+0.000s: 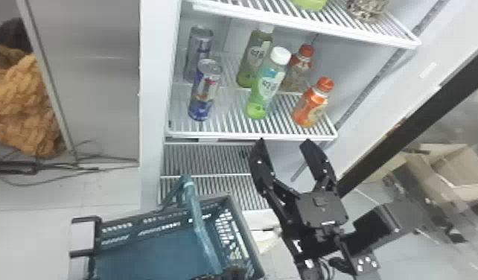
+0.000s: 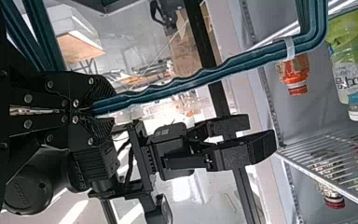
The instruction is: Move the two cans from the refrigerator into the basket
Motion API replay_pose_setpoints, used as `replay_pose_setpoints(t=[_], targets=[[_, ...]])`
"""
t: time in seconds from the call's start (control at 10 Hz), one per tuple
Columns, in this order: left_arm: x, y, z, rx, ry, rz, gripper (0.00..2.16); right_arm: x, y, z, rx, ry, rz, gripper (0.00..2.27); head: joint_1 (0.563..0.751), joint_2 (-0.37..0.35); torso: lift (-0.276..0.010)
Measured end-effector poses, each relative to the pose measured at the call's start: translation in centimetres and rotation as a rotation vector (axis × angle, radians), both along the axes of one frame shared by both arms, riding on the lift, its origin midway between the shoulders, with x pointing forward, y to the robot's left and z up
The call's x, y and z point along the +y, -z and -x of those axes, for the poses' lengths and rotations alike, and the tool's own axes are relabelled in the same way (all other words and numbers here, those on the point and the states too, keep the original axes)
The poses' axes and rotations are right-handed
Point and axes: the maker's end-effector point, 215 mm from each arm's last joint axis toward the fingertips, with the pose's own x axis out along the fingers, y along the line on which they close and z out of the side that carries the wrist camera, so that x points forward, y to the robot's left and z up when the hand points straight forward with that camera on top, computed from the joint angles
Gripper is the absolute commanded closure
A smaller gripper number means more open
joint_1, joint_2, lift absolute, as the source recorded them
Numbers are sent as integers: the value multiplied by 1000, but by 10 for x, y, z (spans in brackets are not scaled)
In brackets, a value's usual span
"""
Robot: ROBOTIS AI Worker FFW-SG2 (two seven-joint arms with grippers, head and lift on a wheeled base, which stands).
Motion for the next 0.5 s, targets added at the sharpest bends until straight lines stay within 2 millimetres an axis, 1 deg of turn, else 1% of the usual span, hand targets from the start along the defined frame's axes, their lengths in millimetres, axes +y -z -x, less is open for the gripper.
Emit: replay_pose_setpoints(t=[0.5], targets=[[-1, -1, -1, -7, 3, 0, 1207, 1, -1, 0, -4, -6, -1, 208, 695, -350, -276]])
